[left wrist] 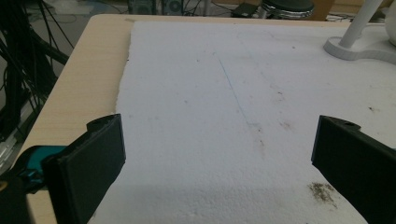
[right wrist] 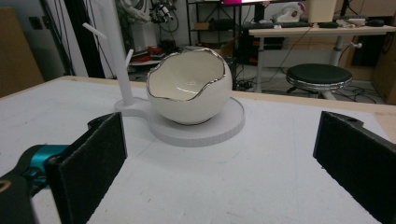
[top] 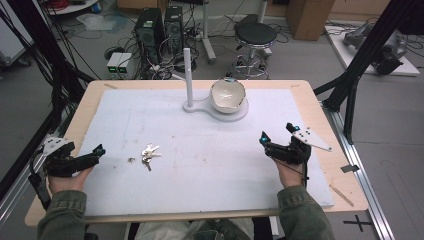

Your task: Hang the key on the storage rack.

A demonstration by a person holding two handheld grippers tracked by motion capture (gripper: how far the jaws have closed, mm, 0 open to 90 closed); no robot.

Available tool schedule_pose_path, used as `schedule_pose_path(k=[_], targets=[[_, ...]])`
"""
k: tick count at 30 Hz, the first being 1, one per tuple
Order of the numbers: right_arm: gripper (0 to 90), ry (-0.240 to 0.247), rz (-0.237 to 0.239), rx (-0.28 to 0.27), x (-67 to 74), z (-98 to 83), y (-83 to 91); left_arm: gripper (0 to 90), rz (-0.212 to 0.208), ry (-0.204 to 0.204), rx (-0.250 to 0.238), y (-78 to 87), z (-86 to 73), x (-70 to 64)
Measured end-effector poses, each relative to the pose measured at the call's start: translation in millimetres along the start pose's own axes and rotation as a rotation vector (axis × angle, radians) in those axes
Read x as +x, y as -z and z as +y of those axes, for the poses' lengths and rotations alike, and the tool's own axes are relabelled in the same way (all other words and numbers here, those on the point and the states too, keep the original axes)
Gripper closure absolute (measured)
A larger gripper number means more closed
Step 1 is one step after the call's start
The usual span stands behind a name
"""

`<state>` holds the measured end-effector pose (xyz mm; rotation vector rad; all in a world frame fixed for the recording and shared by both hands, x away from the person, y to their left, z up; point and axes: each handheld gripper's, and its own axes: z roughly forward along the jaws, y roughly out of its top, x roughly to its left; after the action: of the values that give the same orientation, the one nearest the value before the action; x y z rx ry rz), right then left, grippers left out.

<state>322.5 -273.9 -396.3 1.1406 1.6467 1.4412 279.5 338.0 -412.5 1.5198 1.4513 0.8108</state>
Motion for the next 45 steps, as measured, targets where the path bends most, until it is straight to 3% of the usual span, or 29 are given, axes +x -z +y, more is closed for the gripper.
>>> schedule_pose_path(k=[6,11,23,29,33,37,45], targets=[[1.7,-0.013,-0.025,0.009,-2.9,-0.3,0.5,3.3,-0.006,0.010,0.013,-1.2,-0.4,0.8],[1.7,0.014,-0.015,0.023,0.2,-1.2,-2.2,3.3,-0.003,0.011,0.000,-0.3,-0.1,1.4],[1.7,0.013,0.006,0.042,1.0,-2.1,-4.2,3.3,-0.026,0.010,0.018,-0.8,-0.1,-0.5],[1.7,0.017,-0.007,0.042,0.5,-1.9,-4.4,3.3,-0.041,0.017,0.020,-0.4,2.7,-1.2],[1.7,0.023,-0.004,0.043,1.2,-2.0,-4.9,3.3,-0.035,-0.005,0.043,-3.2,6.1,-6.3],[1.7,0.023,0.001,0.041,1.3,-1.8,-4.6,3.3,-0.060,-0.046,0.070,-7.0,13.8,-16.5],[1.7,0.014,0.002,0.040,0.2,-1.6,-4.6,3.3,-0.077,-0.050,0.088,-13.8,19.3,-23.7]])
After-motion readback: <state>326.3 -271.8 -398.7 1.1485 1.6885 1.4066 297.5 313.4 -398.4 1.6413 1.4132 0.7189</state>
